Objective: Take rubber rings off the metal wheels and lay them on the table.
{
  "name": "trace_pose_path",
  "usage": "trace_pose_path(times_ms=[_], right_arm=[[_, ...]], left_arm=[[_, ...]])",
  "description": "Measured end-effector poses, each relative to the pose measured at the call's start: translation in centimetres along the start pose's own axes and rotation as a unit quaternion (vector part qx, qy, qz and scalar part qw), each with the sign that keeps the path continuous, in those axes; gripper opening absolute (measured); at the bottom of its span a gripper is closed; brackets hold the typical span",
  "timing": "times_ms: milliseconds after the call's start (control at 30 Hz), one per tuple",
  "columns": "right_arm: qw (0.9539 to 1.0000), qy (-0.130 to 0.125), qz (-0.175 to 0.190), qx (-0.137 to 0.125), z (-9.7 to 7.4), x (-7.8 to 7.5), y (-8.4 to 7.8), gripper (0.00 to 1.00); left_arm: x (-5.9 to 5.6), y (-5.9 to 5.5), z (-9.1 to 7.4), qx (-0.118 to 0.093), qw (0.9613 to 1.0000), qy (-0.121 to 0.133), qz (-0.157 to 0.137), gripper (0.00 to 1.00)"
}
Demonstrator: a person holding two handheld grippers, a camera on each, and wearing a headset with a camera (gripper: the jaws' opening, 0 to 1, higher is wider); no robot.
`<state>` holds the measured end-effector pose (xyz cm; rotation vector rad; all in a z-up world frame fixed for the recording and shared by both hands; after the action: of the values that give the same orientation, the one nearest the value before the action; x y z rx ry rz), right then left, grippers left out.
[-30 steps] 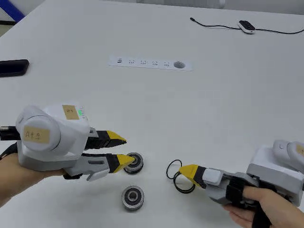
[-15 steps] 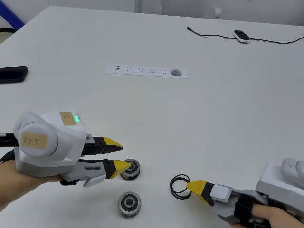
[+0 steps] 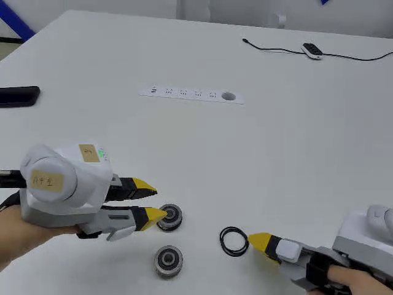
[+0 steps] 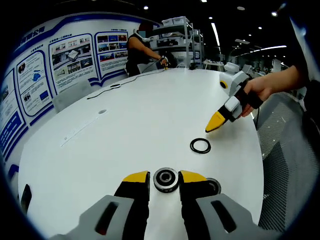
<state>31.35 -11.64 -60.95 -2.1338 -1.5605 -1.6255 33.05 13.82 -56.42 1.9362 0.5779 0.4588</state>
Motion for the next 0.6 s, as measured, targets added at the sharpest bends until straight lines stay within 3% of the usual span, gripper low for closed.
trace_pose_path(times_ms=[100, 167, 233, 367, 600], right_arm=[[0.9958, 0.066, -0.061, -0.014, 0.3, 1.4, 0.7, 0.18], [0.9943, 0.081, -0.068, -0.016, 0.5, 2.1, 0.8, 0.32], [0.9919, 0.106, -0.068, -0.009, 0.9, 2.8, 0.6, 0.37], [0.9906, 0.119, -0.069, -0.003, 1.9, 3.6, 0.2, 0.31], [0.9852, 0.155, -0.069, 0.025, 3.1, 4.5, -0.6, 0.38]], left_arm=[[0.0, -0.3, 0.2, 0.010, 0.9999, -0.005, 0.002, 0.24], [0.0, -0.5, 0.4, 0.014, 0.9999, -0.009, 0.003, 0.24], [0.1, -0.6, 0.6, 0.017, 0.9998, -0.012, 0.003, 0.24], [0.3, -0.8, 1.0, 0.023, 0.9995, -0.020, 0.002, 0.24], [0.5, -1.3, 1.8, 0.035, 0.9989, -0.029, 0.003, 0.23]])
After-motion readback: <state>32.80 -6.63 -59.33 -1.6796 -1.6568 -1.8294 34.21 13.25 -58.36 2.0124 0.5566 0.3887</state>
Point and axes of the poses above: the centre of the closed fingertips' face, and the gripper's own axes: z roughly forward along the fingers, x roughly to its left, y roughly out of its top, the point moved 8 cm from there along -z, roughly backward along the fingers, and after that the axes turned 10 degrees about -x, right-handed, at the moved point
